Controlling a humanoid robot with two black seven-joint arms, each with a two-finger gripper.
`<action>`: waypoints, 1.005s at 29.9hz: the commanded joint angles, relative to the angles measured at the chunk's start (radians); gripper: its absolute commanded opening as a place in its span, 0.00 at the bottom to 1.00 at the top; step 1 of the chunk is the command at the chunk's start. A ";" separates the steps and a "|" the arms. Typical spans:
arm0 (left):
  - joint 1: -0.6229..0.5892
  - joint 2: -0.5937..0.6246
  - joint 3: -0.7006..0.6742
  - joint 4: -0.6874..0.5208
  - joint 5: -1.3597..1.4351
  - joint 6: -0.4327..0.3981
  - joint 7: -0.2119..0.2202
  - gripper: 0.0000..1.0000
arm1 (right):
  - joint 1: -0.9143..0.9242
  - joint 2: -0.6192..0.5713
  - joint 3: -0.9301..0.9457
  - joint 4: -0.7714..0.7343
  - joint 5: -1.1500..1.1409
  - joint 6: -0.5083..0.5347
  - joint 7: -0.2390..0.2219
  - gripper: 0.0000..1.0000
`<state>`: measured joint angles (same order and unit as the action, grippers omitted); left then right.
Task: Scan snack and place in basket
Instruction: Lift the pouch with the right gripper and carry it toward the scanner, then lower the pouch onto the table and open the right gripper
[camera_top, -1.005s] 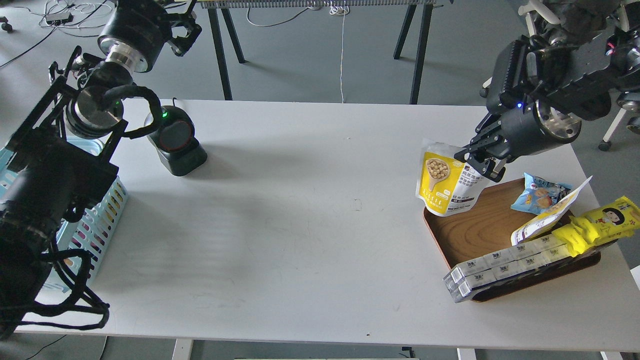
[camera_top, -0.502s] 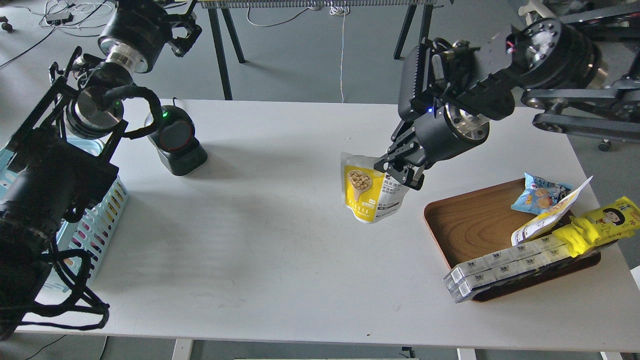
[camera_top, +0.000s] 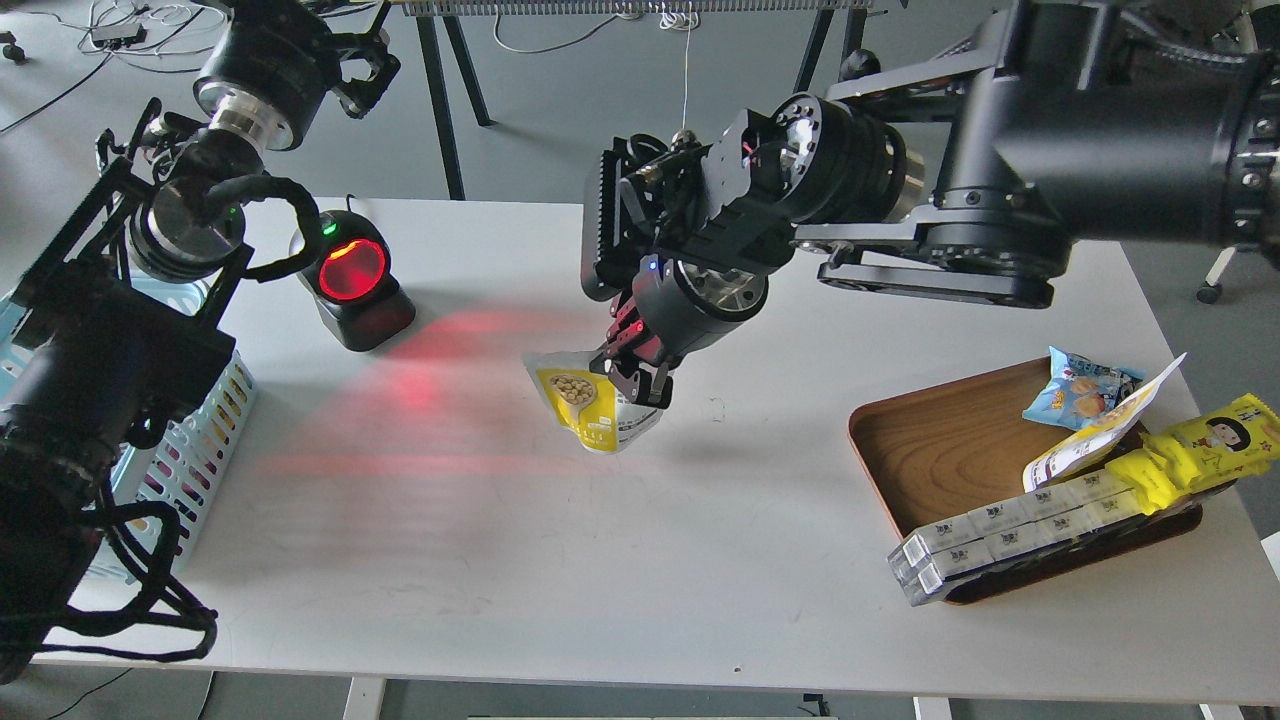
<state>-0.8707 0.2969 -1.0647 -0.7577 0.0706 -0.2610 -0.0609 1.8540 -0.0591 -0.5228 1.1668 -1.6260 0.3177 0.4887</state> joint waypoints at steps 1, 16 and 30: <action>0.004 0.008 0.000 0.000 -0.002 -0.001 0.000 1.00 | -0.015 0.036 0.000 -0.012 0.000 0.000 0.000 0.00; 0.013 0.007 -0.001 0.000 -0.002 -0.003 -0.002 1.00 | -0.058 0.059 -0.003 -0.067 0.000 0.003 0.000 0.00; 0.013 0.013 -0.001 0.000 -0.003 -0.007 -0.002 1.00 | -0.064 0.059 -0.011 -0.081 0.000 0.004 0.000 0.01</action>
<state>-0.8575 0.3089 -1.0661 -0.7577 0.0675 -0.2677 -0.0629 1.7918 0.0000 -0.5319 1.0861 -1.6260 0.3222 0.4887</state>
